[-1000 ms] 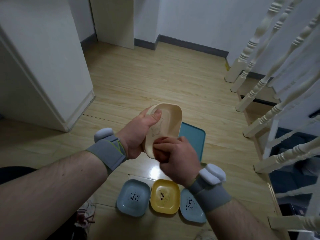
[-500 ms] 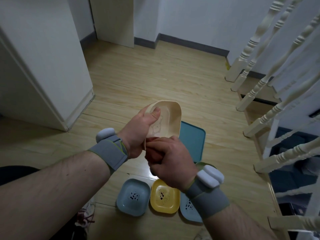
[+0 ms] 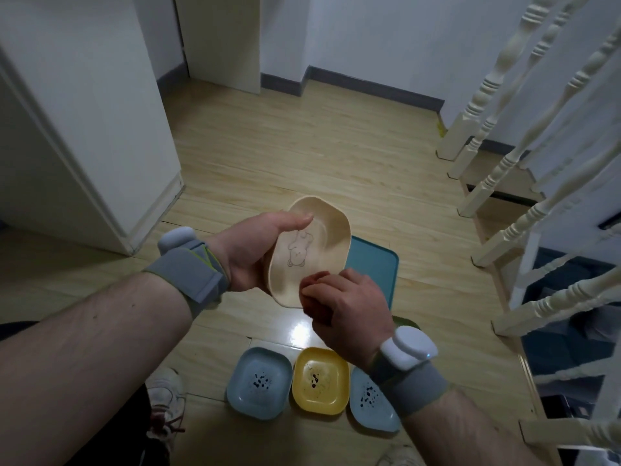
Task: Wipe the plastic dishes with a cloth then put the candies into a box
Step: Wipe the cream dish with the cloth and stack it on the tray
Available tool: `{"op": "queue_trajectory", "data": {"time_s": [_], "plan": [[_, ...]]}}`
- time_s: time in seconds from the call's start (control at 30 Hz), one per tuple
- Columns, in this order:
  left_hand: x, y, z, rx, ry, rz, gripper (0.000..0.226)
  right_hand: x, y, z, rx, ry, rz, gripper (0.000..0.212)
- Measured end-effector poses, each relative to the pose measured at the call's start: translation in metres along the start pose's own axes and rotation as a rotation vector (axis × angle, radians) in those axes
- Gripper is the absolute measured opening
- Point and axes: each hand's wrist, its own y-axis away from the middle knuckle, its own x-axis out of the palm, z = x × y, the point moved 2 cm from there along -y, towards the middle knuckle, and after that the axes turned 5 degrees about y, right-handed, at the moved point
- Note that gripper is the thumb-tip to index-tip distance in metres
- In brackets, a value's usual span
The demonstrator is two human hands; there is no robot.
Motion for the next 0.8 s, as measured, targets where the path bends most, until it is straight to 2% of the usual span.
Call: {"op": "queue_trajectory", "data": {"time_s": [0.07,0.13,0.27,0.33,0.4,0.5,0.6,0.67,0.8], "plan": [[-0.001,0.005,-0.004,0.025,-0.017,0.008,0.055,-0.002,-0.001,0.001,0.001,-0.009,-0.028,0.03],[0.001,0.009,-0.006,0.105,-0.052,-0.009,0.062,-0.008,-0.006,0.004,0.053,-0.079,-0.073,0.027],[0.013,0.008,0.002,0.424,-0.096,-0.081,0.077,-0.032,-0.022,0.021,0.303,-0.489,-0.174,0.023],[0.019,0.003,0.009,0.582,-0.079,-0.082,0.093,-0.041,-0.03,0.027,0.338,-0.691,-0.203,0.02],[0.022,0.002,0.01,0.671,0.01,-0.095,0.1,-0.045,-0.034,0.031,0.333,-0.784,-0.18,0.02],[0.021,-0.001,0.008,0.608,0.175,-0.025,0.09,-0.044,-0.031,0.034,0.258,-0.691,-0.122,0.026],[0.018,0.001,0.012,0.512,0.261,0.044,0.084,-0.031,-0.024,0.021,0.12,-0.388,-0.103,0.041],[0.018,-0.001,0.016,0.504,0.262,0.025,0.082,-0.025,-0.021,0.011,0.161,-0.29,-0.101,0.042],[0.018,-0.004,0.018,0.417,0.347,-0.065,0.092,-0.035,-0.021,0.035,0.16,-0.427,-0.051,0.048]]}}
